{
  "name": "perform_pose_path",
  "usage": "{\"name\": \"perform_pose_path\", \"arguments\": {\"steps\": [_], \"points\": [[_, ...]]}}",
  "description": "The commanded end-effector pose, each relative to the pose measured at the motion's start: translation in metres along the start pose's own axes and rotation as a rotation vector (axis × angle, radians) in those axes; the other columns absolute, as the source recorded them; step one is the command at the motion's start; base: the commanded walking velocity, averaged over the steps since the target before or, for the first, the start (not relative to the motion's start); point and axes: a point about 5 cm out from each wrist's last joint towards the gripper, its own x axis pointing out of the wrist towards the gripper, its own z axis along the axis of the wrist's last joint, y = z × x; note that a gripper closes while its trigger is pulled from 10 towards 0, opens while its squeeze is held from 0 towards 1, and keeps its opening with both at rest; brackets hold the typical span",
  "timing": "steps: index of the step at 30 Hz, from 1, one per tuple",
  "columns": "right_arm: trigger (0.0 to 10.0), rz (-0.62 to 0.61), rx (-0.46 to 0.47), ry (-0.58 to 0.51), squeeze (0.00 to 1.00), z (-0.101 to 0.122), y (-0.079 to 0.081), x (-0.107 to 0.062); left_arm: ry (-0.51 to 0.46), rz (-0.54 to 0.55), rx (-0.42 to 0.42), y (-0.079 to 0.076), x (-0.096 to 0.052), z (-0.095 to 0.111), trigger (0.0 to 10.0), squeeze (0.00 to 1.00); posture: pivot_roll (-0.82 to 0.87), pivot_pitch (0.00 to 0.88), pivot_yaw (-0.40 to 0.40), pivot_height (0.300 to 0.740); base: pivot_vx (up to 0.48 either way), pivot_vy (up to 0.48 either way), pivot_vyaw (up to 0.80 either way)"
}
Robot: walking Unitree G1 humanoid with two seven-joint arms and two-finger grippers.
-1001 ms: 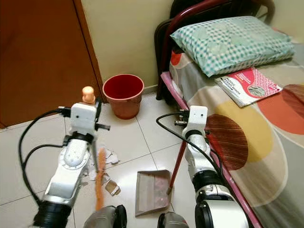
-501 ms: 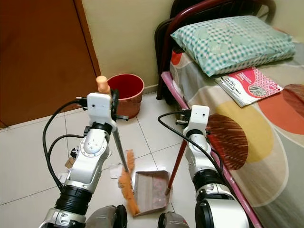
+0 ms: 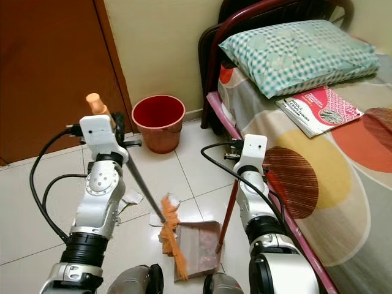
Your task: Sweep floor
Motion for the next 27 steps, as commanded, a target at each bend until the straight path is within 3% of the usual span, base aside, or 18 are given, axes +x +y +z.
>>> {"name": "perform_pose_path", "arguments": {"steps": [1,8,15,24,27], "points": [[10.0,0.007,0.014,-0.014,0.0,0.004,0.001,0.002,-0.028,0.047,0.057,0.018,0.005,0.003,10.0,0.0,0.0,0.104,-0.031,0.74,0.0,0.0,0.0],[10.0,0.009,0.006,-0.01,0.0,0.004,0.0,0.002,-0.033,0.125,0.109,0.051,0.01,0.003,10.0,0.0,0.0,0.103,-0.033,0.74,0.0,0.0,0.0],[10.0,0.014,-0.001,-0.009,0.0,0.003,0.0,0.002,-0.033,0.16,0.159,0.072,0.008,0.003,10.0,0.0,0.0,0.103,-0.037,0.74,0.0,0.0,0.0],[10.0,0.012,-0.002,-0.008,0.0,0.002,-0.002,0.001,-0.062,0.121,0.275,0.077,-0.001,0.004,10.0,0.0,0.01,0.102,-0.035,0.74,0.0,0.0,0.0],[10.0,0.012,-0.003,-0.007,0.0,0.002,-0.001,0.001,-0.072,0.073,0.292,0.071,-0.007,0.003,10.0,0.0,0.01,0.101,-0.035,0.74,0.0,0.0,0.0]]}}
